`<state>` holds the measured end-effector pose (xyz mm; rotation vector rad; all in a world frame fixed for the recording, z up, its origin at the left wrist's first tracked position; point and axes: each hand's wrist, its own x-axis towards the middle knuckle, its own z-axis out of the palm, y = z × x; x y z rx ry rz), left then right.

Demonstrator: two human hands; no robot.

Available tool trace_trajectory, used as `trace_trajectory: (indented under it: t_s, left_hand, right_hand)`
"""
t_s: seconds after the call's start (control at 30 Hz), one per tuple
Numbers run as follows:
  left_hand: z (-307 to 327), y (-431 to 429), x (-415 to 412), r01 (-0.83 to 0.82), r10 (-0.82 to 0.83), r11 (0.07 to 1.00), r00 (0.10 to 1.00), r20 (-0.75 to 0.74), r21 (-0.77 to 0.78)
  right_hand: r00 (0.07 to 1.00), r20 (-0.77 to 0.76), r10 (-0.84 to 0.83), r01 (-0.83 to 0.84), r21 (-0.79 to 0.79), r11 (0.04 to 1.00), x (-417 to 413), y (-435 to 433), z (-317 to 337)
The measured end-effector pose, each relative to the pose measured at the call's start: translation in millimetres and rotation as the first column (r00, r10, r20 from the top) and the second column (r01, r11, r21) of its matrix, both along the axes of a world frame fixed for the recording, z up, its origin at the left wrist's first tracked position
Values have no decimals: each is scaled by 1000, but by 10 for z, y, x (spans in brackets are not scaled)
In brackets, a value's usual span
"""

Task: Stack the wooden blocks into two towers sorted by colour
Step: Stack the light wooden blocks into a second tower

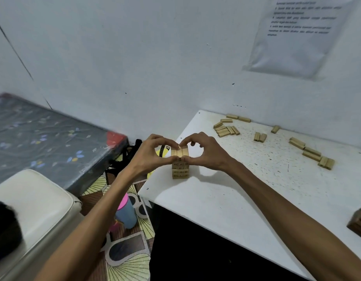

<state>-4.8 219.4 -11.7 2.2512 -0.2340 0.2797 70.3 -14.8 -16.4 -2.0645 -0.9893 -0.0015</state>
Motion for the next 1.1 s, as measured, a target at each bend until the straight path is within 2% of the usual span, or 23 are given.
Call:
trace_trajectory:
  t_s: [0.1,0.5,1.1]
  left_hand:
    - [-18,11,4,-39,39,999,999,-21,-7]
    - [-51,2,26,-13,12,1000,1000,-26,-8]
    - [-52,-14,1,-31,31,1000,998,-54,1]
  right_hand:
    - [1000,-22,-3,3,-7,1000,5,-1,-4]
    - [998,-56,-9,8,-17,1000,22,5,-31]
    - [999,-34,8,-9,-29,1000,28,-12,-47]
